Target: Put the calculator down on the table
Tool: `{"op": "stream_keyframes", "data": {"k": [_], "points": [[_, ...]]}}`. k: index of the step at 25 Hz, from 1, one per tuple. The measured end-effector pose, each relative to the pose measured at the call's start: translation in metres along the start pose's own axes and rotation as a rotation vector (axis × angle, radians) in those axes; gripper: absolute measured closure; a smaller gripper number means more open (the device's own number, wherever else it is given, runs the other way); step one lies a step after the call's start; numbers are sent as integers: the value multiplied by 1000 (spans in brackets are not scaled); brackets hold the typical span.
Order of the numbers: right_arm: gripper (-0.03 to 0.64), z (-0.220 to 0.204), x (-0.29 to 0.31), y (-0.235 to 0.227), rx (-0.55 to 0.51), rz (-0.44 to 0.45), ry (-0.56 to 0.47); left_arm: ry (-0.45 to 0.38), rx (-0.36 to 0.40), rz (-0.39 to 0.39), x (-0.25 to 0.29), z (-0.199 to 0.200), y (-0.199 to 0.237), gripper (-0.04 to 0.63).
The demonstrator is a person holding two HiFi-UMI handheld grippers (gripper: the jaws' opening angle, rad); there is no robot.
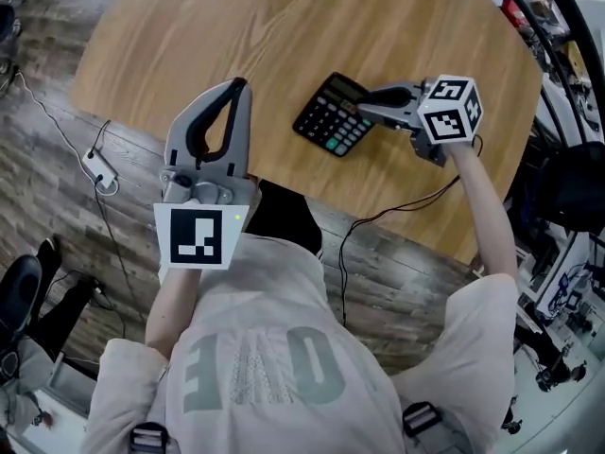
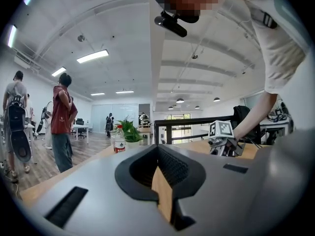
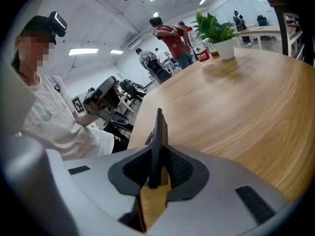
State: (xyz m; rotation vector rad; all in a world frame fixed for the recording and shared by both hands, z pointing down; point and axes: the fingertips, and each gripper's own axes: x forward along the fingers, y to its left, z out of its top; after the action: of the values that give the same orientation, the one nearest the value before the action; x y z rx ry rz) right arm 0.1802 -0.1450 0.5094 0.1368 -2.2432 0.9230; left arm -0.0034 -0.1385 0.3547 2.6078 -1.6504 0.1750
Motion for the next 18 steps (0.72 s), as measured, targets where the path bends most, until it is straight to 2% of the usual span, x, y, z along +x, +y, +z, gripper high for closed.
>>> {"op": "stream_keyframes", "data": {"k": [3, 8, 18], "points": [[538, -10, 2, -12, -21, -21, 43, 6, 15, -9, -1, -3, -3, 586], [534, -11, 3, -16, -28, -32, 58, 20, 31, -32, -6, -4, -6, 586], [495, -18, 7, -28, -37, -132, 103, 10, 43, -66, -1, 3, 3, 586]]}}
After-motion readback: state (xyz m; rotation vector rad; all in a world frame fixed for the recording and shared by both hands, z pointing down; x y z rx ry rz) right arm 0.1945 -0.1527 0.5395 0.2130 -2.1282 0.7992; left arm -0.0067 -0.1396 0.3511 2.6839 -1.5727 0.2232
